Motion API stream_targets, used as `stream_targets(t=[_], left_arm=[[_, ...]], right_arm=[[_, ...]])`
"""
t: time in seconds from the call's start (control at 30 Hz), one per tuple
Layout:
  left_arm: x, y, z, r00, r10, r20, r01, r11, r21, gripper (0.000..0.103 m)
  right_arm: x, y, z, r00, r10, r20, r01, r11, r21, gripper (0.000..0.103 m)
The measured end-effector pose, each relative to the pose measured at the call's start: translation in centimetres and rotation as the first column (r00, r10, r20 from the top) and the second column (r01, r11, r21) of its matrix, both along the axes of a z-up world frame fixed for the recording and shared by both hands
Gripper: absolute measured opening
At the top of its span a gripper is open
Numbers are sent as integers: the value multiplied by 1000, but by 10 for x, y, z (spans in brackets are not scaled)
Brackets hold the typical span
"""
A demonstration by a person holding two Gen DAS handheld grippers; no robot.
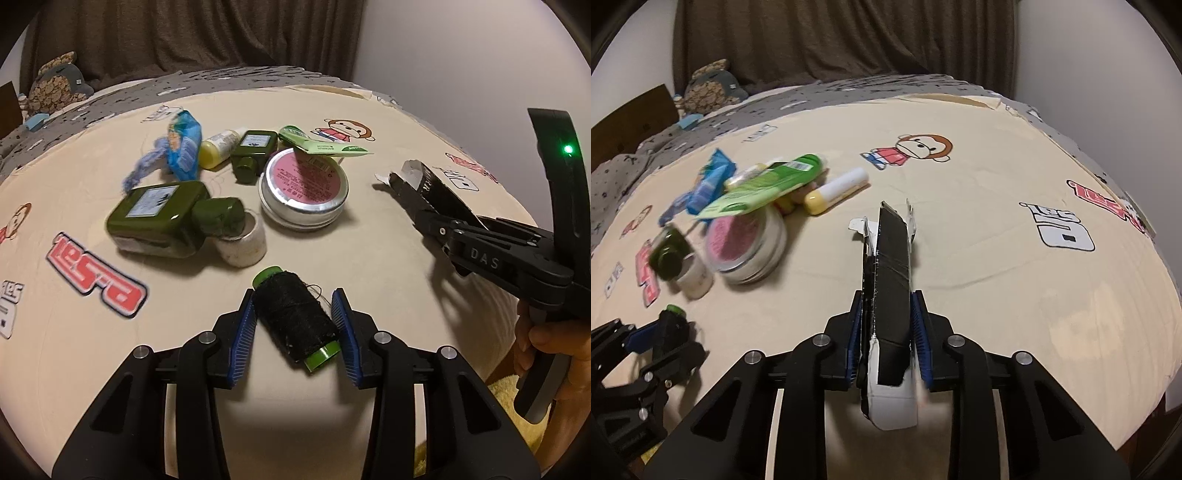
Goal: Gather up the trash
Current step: 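Lower both tools below the bed edge and open them over the bin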
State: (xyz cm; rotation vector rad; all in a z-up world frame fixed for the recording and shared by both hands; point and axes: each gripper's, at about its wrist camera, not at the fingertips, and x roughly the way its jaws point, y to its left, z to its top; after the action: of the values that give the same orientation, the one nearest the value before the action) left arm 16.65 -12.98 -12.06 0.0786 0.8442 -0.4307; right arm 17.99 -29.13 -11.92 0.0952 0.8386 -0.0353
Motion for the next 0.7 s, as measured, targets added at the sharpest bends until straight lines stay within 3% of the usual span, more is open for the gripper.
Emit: stream_targets(t=[0.27, 0.53, 0.7], left_arm=[[-51, 35, 14, 998, 22, 54, -24, 1000, 19, 39], [-117, 74, 22, 996, 23, 88, -24, 1000, 11, 40], [-148, 91, 11, 998, 28, 58, -29, 999, 15, 40]], right_arm=[[-62, 31, 19, 995, 78, 59, -79, 997, 19, 26], [-138, 67, 37, 969, 216, 116, -219, 976, 11, 26], [-171, 77, 31, 958, 270, 98, -277, 959, 57, 26]])
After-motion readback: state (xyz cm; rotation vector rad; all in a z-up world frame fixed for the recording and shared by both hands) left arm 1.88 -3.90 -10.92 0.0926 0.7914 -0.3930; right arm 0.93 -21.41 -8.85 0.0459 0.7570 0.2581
